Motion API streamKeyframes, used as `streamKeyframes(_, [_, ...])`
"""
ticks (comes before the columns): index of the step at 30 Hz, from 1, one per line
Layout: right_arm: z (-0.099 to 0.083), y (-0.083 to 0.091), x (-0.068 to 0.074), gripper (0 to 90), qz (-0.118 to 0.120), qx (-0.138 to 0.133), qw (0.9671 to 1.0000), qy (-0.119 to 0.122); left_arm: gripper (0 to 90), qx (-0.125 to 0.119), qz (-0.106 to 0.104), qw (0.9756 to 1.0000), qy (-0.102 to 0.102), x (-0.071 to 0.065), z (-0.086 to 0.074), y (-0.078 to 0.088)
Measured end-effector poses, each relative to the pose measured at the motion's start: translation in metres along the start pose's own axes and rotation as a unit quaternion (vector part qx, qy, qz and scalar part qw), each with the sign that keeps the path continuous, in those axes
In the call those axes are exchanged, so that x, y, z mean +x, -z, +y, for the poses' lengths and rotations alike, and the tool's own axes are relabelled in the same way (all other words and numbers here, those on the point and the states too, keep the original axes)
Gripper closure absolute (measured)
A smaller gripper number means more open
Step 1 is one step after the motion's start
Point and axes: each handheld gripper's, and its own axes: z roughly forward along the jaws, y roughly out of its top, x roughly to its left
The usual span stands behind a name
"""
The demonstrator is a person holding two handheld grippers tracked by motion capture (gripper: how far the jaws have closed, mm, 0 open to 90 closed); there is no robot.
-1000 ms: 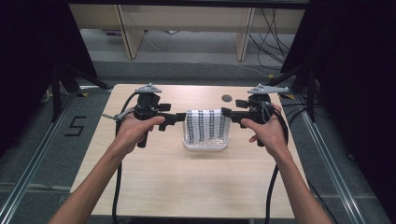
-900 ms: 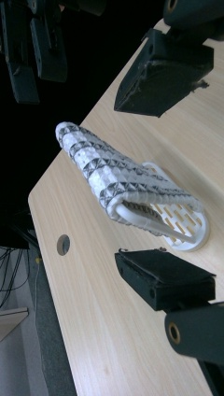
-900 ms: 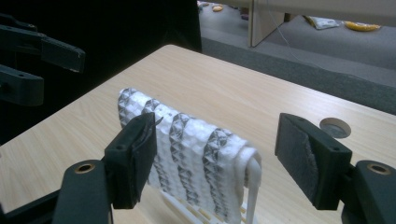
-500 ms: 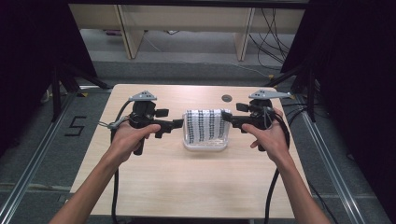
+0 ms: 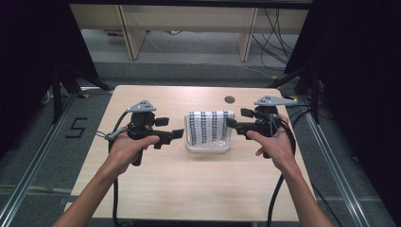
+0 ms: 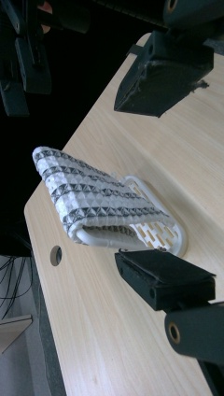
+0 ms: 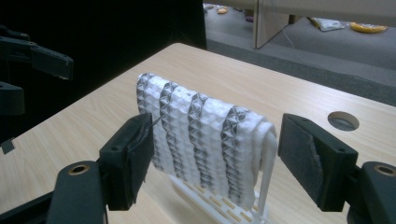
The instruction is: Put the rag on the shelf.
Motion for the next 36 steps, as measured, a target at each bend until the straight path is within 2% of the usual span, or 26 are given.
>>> streamKeyframes(2, [-0.002,0.001,0.002,27.7,0.004,0.002,0.9999,-0.013,22.3,-0.003,-0.001,1.0,-0.002,-0.002,-0.002,0.002])
streamKeyframes(3, [-0.003,0.001,0.001,27.6,0.004,0.001,1.0,-0.001,22.2,-0.002,-0.001,1.0,-0.002,-0.004,-0.003,0.003])
streamKeyframes(4, [-0.004,0.002,0.003,27.4,0.002,0.002,0.9999,-0.014,22.3,-0.001,-0.001,1.0,-0.003,-0.005,-0.003,0.004])
streamKeyframes(5, [-0.005,0.003,0.001,27.3,0.001,-0.001,1.0,-0.002,22.3,-0.004,-0.003,1.0,-0.004,-0.006,-0.005,0.005])
streamKeyframes(6, [-0.006,0.003,0.001,27.1,0.001,-0.002,1.0,-0.004,22.2,0.003,0.0,1.0,-0.004,-0.007,-0.005,0.006])
streamKeyframes(7, [-0.008,0.005,0.002,26.9,0.004,0.002,0.9999,-0.015,22.2,-0.004,-0.004,1.0,-0.004,-0.007,-0.007,0.006])
streamKeyframes(8, [-0.009,0.005,0.0,26.7,0.003,-0.001,1.0,-0.006,22.3,-0.004,-0.004,1.0,-0.006,-0.008,-0.008,0.007])
streamKeyframes(12, [-0.012,0.009,0.001,25.5,-0.001,0.004,0.9998,-0.02,22.3,-0.005,-0.005,1.0,-0.004,-0.01,-0.011,0.009])
streamKeyframes(14, [-0.014,0.008,-0.002,24.6,0.007,-0.004,1.0,-0.005,22.2,-0.004,-0.01,0.9999,-0.005,-0.011,-0.013,0.009])
streamKeyframes(15, [-0.015,0.01,0.001,23.6,0.001,0.0,0.9998,-0.021,22.3,-0.001,-0.006,1.0,-0.006,-0.011,-0.014,0.01])
streamKeyframes(18, [-0.017,0.01,-0.001,21.7,0.004,-0.006,0.9999,-0.011,22.2,-0.004,-0.013,0.9999,-0.007,-0.012,-0.017,0.01])
streamKeyframes(19, [-0.018,0.011,0.0,21.4,0.003,-0.003,0.9998,-0.02,22.2,0.001,-0.009,0.9999,-0.007,-0.013,-0.017,0.01])
streamKeyframes(20, [-0.018,0.011,-0.001,21.2,0.0,-0.003,0.9999,-0.01,22.2,-0.003,-0.015,0.9998,-0.008,-0.013,-0.019,0.01])
streamKeyframes(21, [-0.02,0.011,0.001,21.2,0.006,-0.004,0.9997,-0.023,22.3,-0.001,-0.012,0.9999,-0.007,-0.014,-0.019,0.01])
streamKeyframes(23, [-0.021,0.011,0.0,21.2,0.008,-0.004,0.9998,-0.019,22.3,-0.004,-0.013,0.9999,-0.01,-0.015,-0.021,0.01])
streamKeyframes(24, [-0.022,0.012,0.002,21.1,0.006,-0.001,0.9996,-0.029,22.3,-0.003,-0.015,0.9998,-0.008,-0.015,-0.021,0.01])
streamKeyframes(25, [-0.023,0.011,0.0,21.1,0.001,-0.007,0.9999,-0.012,22.3,-0.001,-0.012,0.9999,-0.012,-0.016,-0.022,0.011])
streamKeyframes(26, [-0.023,0.012,0.0,21.1,0.0,-0.005,1.0,-0.007,22.3,0.001,-0.01,0.9999,-0.013,-0.016,-0.023,0.012])
streamKeyframes(27, [-0.024,0.012,0.002,21.1,0.012,0.001,0.9995,-0.028,22.3,-0.001,-0.011,0.9999,-0.012,-0.017,-0.024,0.012])
streamKeyframes(29, [-0.026,0.011,0.001,21.0,0.011,-0.003,0.9998,-0.013,22.3,-0.004,-0.015,0.9998,-0.011,-0.017,-0.026,0.012])
streamKeyframes(30, [-0.026,0.012,0.002,21.0,0.006,0.0,0.9998,-0.022,22.3,-0.001,-0.013,0.9998,-0.013,-0.018,-0.026,0.013])
streamKeyframes(32, [-0.028,0.012,0.002,20.9,0.005,-0.006,0.9999,-0.013,22.3,-0.002,-0.018,0.9998,-0.011,-0.019,-0.028,0.014])
streamKeyframes(33, [-0.028,0.012,0.003,20.8,0.01,-0.001,0.9996,-0.025,22.3,-0.004,-0.02,0.9997,-0.012,-0.019,-0.03,0.014])
streamKeyframes(34, [-0.029,0.012,0.003,20.7,0.014,-0.003,0.9997,-0.02,22.2,-0.003,-0.017,0.9998,-0.011,-0.019,-0.03,0.015])
streamKeyframes(35, [-0.03,0.012,0.003,20.7,0.008,-0.007,0.9999,-0.011,22.2,-0.004,-0.018,0.9998,-0.012,-0.019,-0.031,0.015])
streamKeyframes(36, [-0.03,0.012,0.004,20.7,0.014,-0.001,0.9997,-0.02,22.3,-0.005,-0.017,0.9998,-0.009,-0.019,-0.032,0.016])
